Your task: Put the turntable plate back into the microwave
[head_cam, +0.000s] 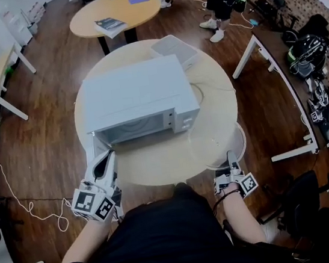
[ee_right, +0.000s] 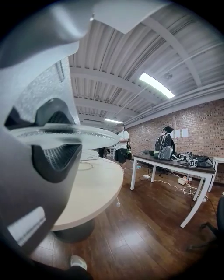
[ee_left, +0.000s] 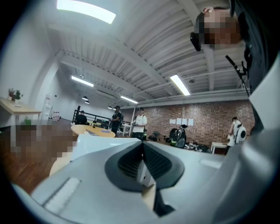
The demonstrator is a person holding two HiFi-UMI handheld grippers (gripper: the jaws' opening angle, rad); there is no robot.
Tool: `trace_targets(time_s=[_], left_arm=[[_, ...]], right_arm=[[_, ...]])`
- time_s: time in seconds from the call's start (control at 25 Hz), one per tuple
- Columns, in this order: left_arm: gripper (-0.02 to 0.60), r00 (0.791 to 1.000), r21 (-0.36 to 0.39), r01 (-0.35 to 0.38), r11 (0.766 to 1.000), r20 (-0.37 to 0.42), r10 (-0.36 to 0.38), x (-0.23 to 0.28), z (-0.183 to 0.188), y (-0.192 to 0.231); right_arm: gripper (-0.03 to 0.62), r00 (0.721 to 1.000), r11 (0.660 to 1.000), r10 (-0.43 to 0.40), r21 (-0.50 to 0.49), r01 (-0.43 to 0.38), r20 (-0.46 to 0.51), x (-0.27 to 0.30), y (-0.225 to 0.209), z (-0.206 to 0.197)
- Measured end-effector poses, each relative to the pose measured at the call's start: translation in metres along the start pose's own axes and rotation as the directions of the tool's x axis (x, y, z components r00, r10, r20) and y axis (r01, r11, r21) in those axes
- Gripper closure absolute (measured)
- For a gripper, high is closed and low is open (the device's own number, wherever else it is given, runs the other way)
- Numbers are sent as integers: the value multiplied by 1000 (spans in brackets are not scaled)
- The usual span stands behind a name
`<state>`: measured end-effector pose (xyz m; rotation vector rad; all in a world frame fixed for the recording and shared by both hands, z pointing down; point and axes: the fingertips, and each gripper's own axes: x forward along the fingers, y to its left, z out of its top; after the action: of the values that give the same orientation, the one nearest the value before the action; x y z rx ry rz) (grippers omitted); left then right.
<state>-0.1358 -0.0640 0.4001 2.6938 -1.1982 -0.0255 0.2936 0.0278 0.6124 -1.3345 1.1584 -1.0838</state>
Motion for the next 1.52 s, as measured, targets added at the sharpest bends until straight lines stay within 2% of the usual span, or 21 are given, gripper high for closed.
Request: trace_targets(time_s=[0.2, 0.6, 1.0, 1.28, 1.52], left_arm=[[575, 1000, 2, 2, 1000, 3, -2, -5, 1, 4], [575, 1000, 2, 8, 1000, -3, -8, -14, -4, 14], [575, 999, -4, 37, 999, 8, -36, -15, -12, 17], [575, 998, 10, 60, 998, 0, -60, -14, -13, 15], [575, 998, 31, 55, 998, 25, -56, -16, -10, 11]], right_arm=[[562, 999, 999, 30, 16, -30, -13, -1, 8, -10], [560, 1000, 999, 17, 32, -16, -15, -8, 2, -31], [560, 998, 998, 43, 35, -42, -34, -11, -1, -52], [560, 998, 998, 46, 47, -44, -48, -15, -4, -69], [560, 994, 997, 64, 43, -60, -90, -15, 0, -87]])
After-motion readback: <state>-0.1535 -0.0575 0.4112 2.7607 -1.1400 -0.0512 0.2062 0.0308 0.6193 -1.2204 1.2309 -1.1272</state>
